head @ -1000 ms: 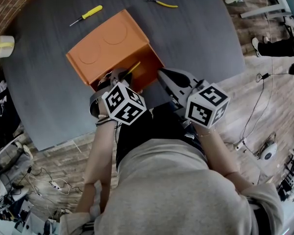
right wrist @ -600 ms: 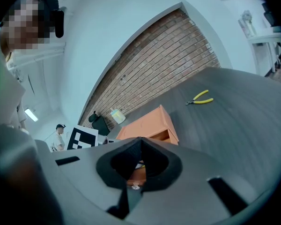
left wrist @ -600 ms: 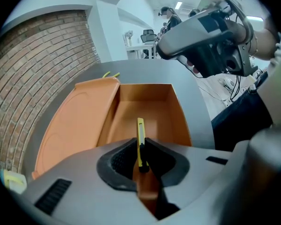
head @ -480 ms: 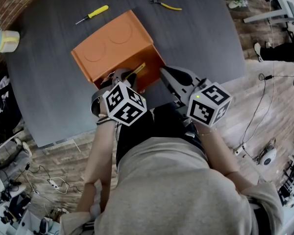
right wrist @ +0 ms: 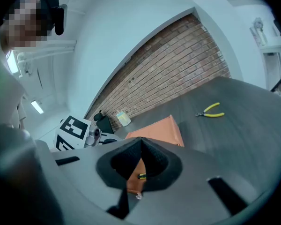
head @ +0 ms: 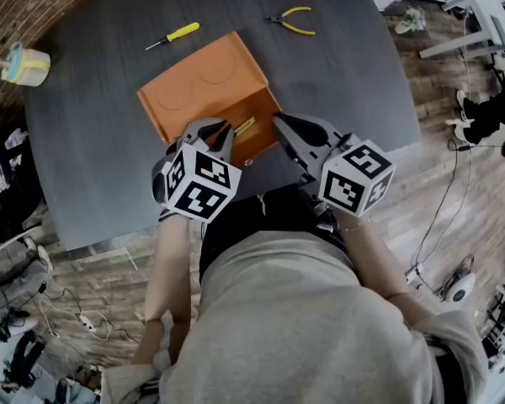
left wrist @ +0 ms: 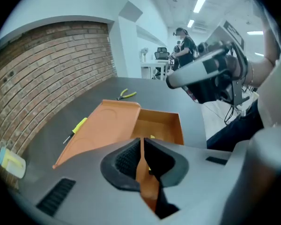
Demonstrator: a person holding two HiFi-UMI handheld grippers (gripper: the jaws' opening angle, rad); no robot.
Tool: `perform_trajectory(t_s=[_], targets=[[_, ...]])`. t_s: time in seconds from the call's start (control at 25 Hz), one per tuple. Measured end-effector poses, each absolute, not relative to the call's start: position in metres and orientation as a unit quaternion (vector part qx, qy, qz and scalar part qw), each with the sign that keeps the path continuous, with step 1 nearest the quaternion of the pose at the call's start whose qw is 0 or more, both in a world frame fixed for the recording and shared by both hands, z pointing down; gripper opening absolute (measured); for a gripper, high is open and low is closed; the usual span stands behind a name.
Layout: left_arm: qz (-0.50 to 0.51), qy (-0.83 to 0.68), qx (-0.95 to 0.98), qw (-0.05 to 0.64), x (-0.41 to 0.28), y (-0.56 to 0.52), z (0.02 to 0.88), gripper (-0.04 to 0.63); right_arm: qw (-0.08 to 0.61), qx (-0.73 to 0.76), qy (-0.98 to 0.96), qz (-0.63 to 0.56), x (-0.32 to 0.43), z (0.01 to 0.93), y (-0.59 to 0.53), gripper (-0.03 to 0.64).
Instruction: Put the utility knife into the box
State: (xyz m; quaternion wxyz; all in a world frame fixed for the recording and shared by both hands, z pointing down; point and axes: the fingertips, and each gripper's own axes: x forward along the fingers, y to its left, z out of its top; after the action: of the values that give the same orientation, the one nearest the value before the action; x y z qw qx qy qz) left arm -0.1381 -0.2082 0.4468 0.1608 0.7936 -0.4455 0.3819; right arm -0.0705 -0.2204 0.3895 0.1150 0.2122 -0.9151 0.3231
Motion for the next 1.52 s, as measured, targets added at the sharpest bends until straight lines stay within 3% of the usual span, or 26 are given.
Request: perform_trajectory(t_s=[0.4,0.76,1.08,1.32,1.52], targets=[[0.189,-0.528,0.812,0.161,-0.161,-0.210,0.364,0.035,0.098,0.156,-0.939,0.290,-0.099,0.358,-0.218,0.006],[0.118,-0.584,0.793,0.129,-0.187,-0.190,0.328,0.020,0.083,0.101,-0.960,0.249,-0.129,0.325,-0.213,0.006],[-0.056,-0.621,0.774,0.112,-0.200,-0.165,0.282,0.018,0.061,0.074,-0.967,0.235,-0.136,0.304,-0.197,0.006],[-0.111,-0.619,0.764,0.145,-0.192,-0.148,0.288,0.018,0.075,0.049,-0.969,0.232,-0.136,0.306,-0.176,0.006],[-0.078,-0.633,0.751,0.173,-0.187,-0.143,0.311,0.018,0.097,0.038,-0.968,0.228,-0.139,0.316,-0.167,0.005]])
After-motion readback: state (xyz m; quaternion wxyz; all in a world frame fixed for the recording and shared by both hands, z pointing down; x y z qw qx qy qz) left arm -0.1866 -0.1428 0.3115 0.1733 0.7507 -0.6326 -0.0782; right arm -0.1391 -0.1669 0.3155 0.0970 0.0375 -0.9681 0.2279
